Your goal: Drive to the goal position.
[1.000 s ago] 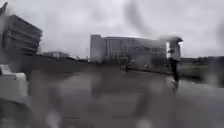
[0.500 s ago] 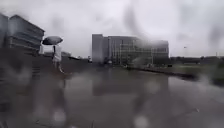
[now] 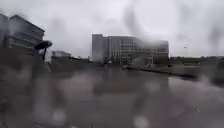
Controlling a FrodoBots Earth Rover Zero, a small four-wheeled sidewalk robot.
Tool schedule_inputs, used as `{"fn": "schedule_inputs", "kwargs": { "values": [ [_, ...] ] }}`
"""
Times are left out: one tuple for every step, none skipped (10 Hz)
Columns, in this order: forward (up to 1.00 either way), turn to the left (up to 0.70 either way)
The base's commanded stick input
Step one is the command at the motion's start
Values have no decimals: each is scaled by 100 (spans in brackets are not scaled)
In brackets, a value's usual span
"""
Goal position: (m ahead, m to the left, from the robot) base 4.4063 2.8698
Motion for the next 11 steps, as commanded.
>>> {"fn": "schedule_inputs", "kwargs": {
  "values": [
    [-100,0],
    [-100,0],
    [-100,0],
    [-100,0],
    [-100,0],
    [-100,0],
    [-100,0],
    [-100,0],
    [-100,0],
    [-100,0],
    [-100,0]
  ]
}}
